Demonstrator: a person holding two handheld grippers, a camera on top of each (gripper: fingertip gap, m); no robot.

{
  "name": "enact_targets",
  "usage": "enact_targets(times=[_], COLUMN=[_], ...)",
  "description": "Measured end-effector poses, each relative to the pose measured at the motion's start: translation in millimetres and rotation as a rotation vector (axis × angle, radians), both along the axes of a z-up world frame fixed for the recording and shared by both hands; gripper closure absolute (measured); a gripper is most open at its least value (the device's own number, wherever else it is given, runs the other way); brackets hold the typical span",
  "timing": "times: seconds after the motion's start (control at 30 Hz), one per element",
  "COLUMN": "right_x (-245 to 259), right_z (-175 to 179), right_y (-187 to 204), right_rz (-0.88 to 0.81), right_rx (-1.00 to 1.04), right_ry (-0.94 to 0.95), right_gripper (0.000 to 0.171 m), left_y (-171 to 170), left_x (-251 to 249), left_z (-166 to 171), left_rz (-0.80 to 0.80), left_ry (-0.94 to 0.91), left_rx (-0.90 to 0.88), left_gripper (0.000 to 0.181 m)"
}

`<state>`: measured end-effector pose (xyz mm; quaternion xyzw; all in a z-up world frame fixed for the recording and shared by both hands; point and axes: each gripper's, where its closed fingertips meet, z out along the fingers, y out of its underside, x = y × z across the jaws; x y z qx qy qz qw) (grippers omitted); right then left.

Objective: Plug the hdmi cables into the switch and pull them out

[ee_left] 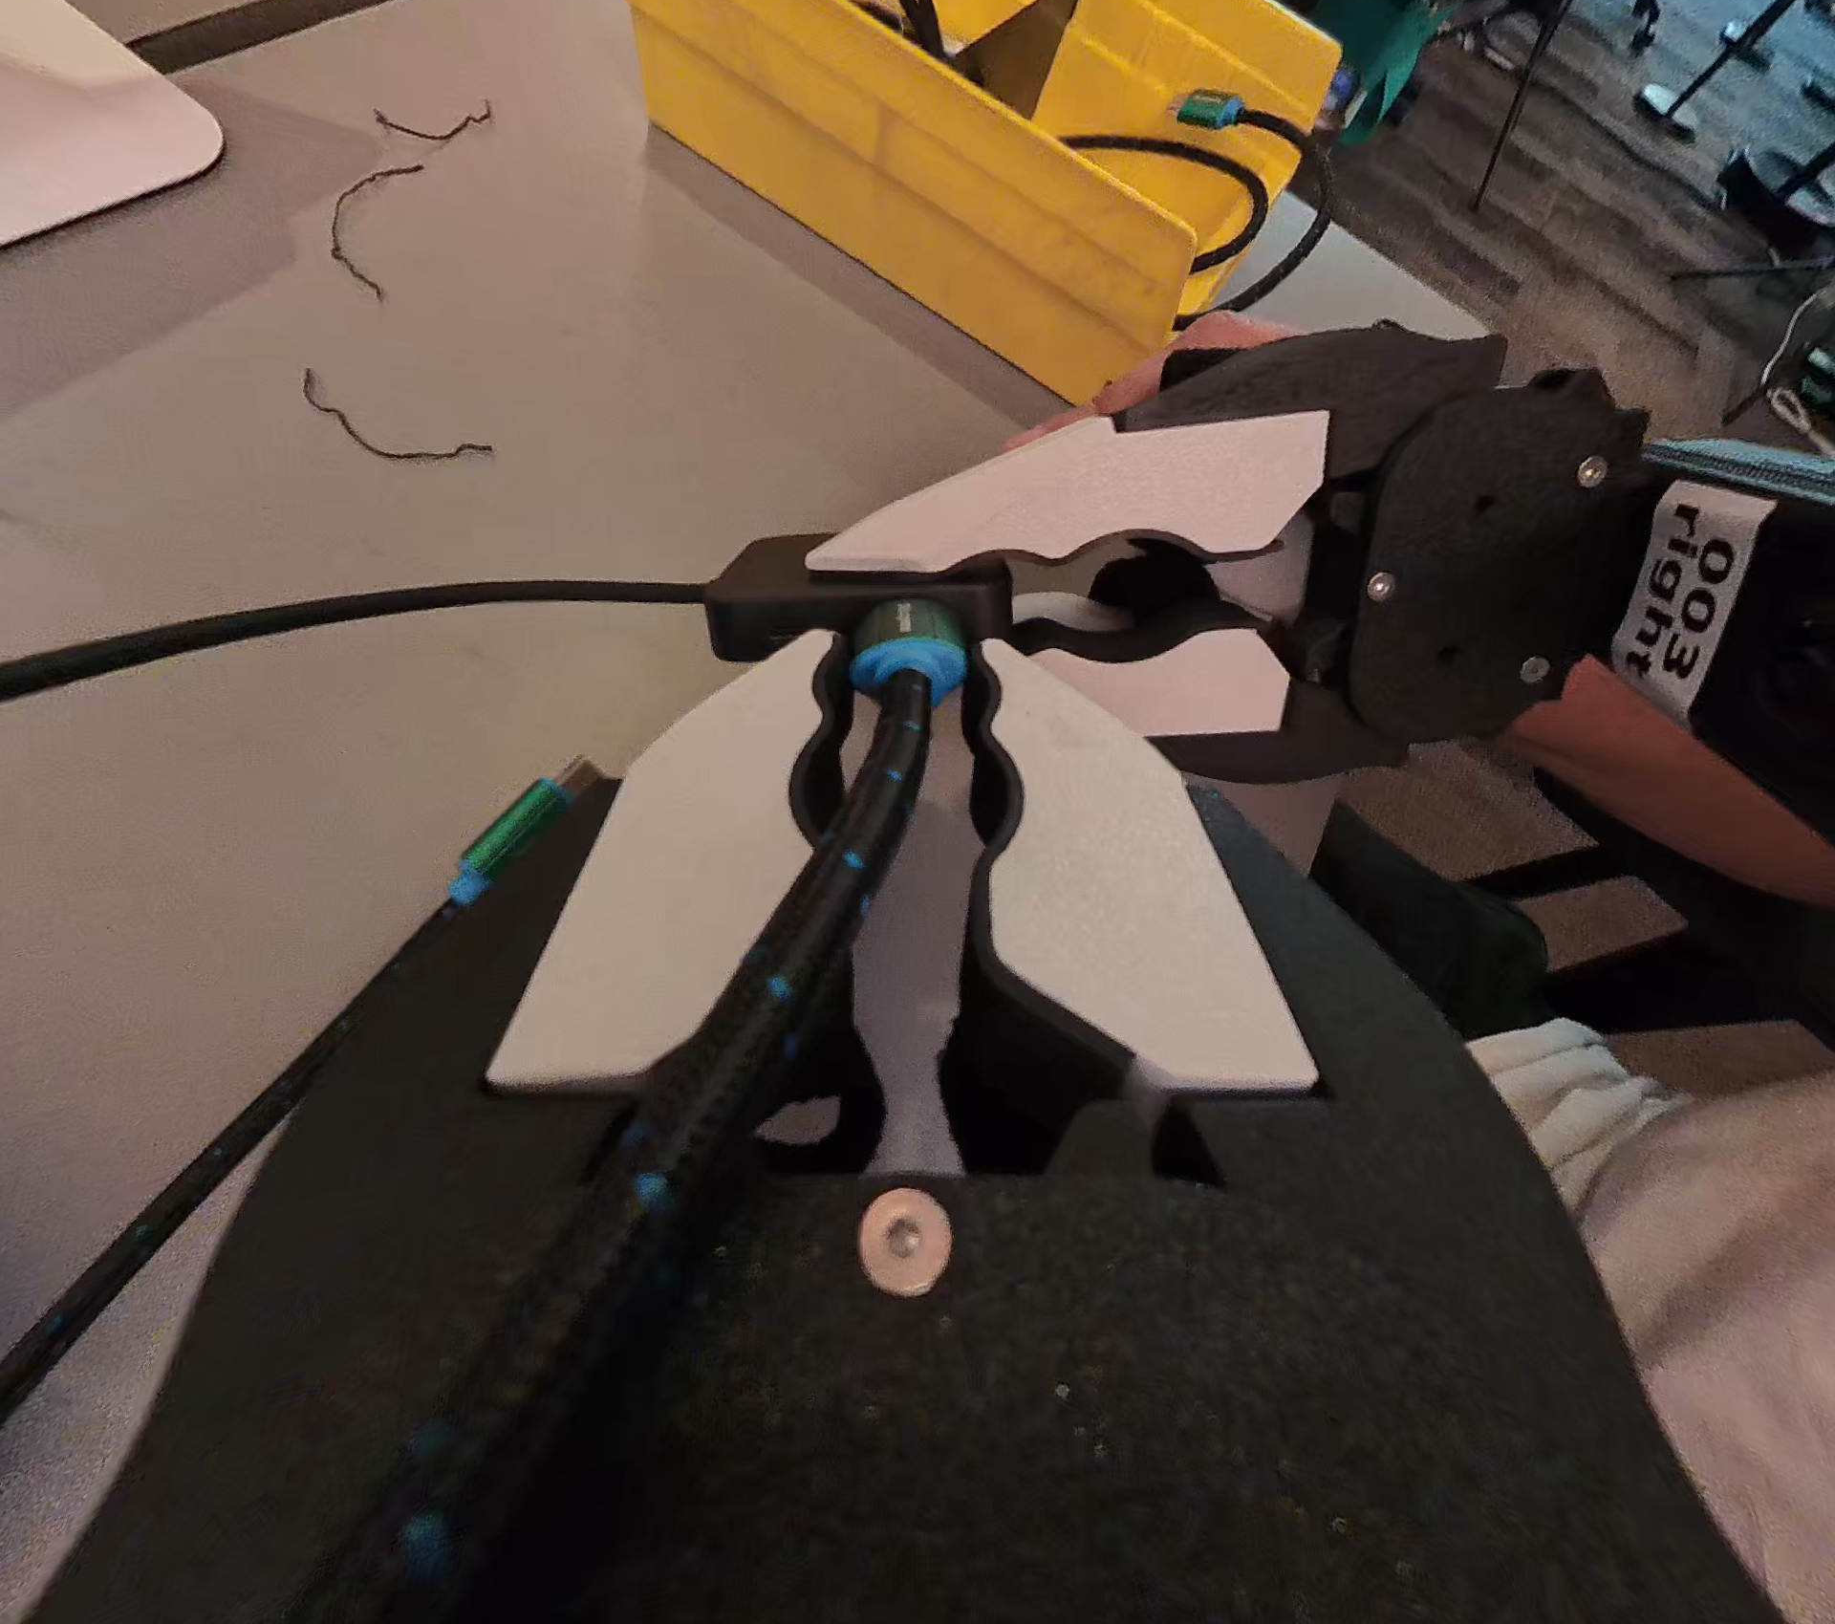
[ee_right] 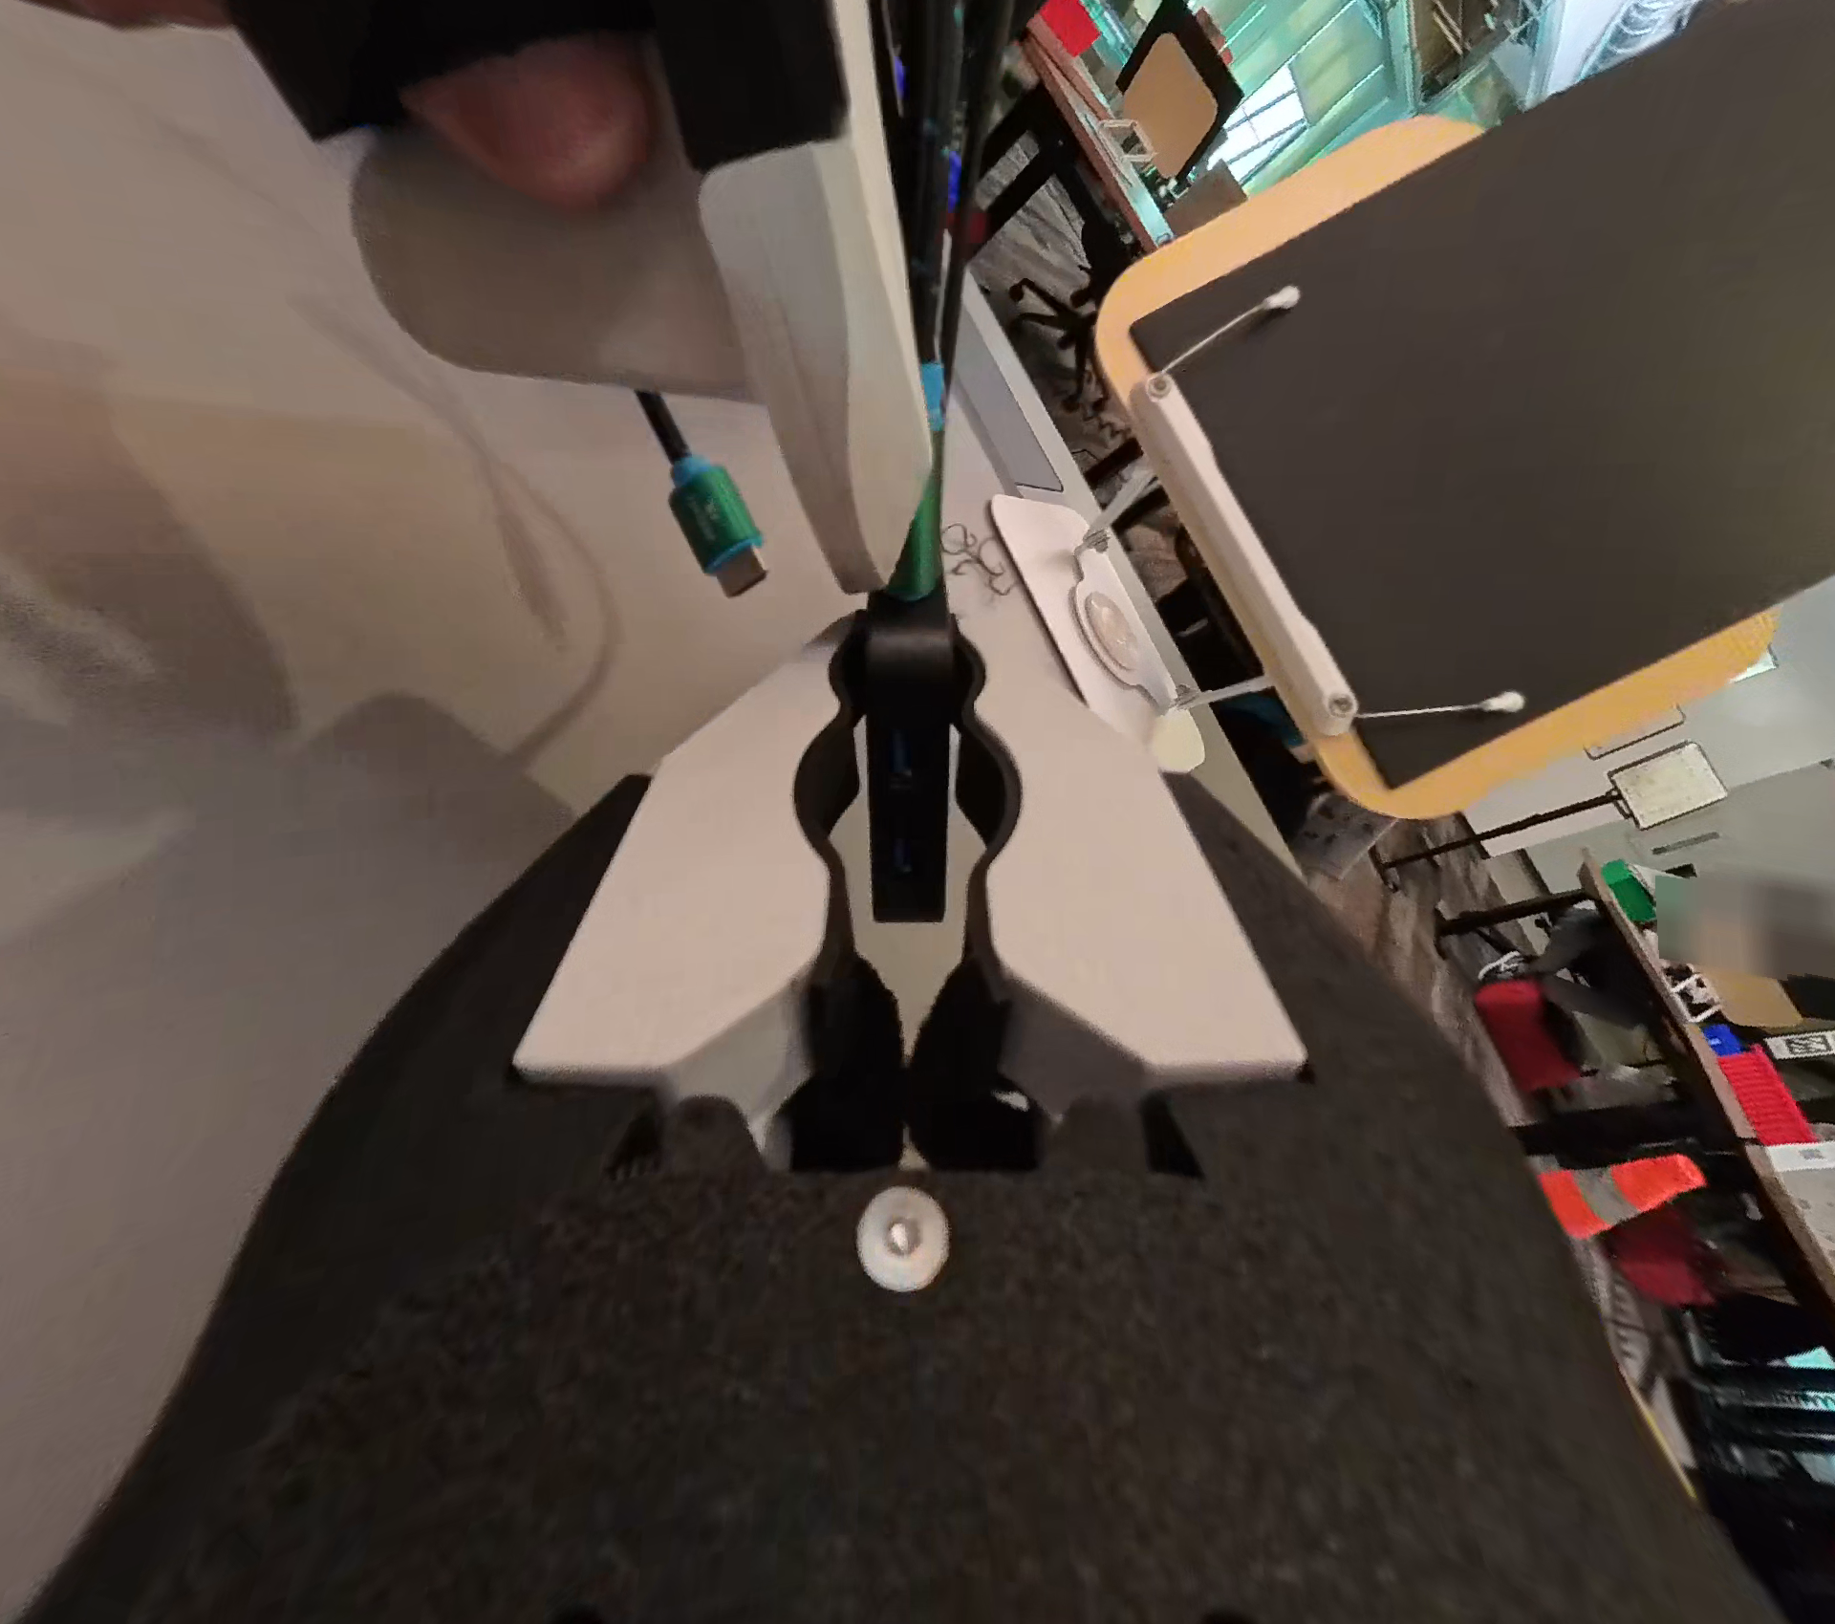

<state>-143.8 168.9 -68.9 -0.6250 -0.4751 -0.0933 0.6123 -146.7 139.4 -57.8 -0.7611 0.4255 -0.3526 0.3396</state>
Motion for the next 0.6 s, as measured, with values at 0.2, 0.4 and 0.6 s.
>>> enact_targets(times=[0.2, 0.4, 0.6], right_x=[-13, 45, 43], right_z=[-5, -53, -2], right_y=[-4, 19, 13], right_rz=[0.018, -0.182, -0.149], right_rx=[0.054, -0.058, -0.071], right_ry=[-0.064, -0.202, 0.067], right_gripper=[0.157, 0.158, 0.158], left_y=[-5, 6, -43], left_x=[-15, -71, -53], left_z=[-7, 47, -43], left_rz=[0.090, 0.246, 0.013], left_ry=[-0.081, -0.329, -0.164], left_rx=[0.091, 0.193, -0.012], left_gripper=[0.160, 0.162, 0.161])
